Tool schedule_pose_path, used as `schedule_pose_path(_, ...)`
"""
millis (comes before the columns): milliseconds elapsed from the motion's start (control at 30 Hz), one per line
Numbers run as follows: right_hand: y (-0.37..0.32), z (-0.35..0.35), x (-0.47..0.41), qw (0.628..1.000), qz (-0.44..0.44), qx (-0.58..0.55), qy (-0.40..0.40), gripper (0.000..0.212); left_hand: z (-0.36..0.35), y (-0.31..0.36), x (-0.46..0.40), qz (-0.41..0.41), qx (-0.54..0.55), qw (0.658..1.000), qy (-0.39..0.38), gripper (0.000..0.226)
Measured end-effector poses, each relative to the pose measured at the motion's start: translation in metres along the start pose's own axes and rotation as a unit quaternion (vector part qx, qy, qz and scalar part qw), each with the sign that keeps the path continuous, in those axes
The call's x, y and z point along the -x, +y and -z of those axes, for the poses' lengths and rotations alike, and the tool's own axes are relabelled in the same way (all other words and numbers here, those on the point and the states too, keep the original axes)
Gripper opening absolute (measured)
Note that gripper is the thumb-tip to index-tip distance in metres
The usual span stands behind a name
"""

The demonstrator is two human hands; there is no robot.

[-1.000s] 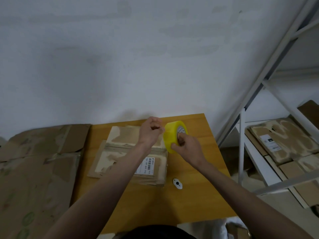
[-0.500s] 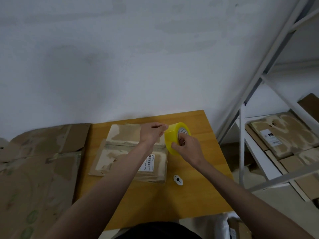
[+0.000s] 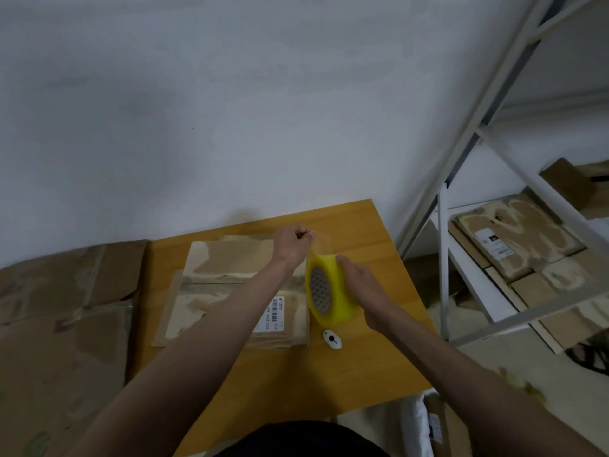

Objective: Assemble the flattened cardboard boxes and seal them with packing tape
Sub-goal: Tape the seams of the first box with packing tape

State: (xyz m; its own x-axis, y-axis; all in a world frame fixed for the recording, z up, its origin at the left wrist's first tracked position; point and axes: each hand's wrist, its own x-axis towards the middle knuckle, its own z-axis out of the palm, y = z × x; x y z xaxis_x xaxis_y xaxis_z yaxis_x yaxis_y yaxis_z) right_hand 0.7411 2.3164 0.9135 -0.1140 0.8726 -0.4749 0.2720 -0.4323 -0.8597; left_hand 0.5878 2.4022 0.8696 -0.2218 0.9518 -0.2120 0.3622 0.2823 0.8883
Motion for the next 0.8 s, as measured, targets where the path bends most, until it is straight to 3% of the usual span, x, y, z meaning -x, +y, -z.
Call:
schedule_pose_path(167,-0.010,0.001,-0.001,0.996,-0.041,-0.006,-0.083,0.057,-0.002,-0.019,-0.033,0.036,-0.001,0.999,-0.011,0.015)
schedule_pose_path(333,-0.008,-0.006,-0.010,0.987,-0.091,-0.060,-0.118,0.027,0.006,-0.032,-0.071,0.051,-0.031,0.998,-0.028,0.012)
schedule_pose_path(567,-0.019,-0.019,-0.031,0.979,-0.157,-0.078,-0.107,0.023,0.006,-0.045,-0.103,0.043,-0.048,0.990,-0.123,0.018)
schedule_pose_path(800,-0.023,-0.017,-0.053,0.972,-0.187,-0.073,-0.126,0.034,-0.005,-0.056,-0.111,0.024,-0.072,0.991,-0.110,0.024)
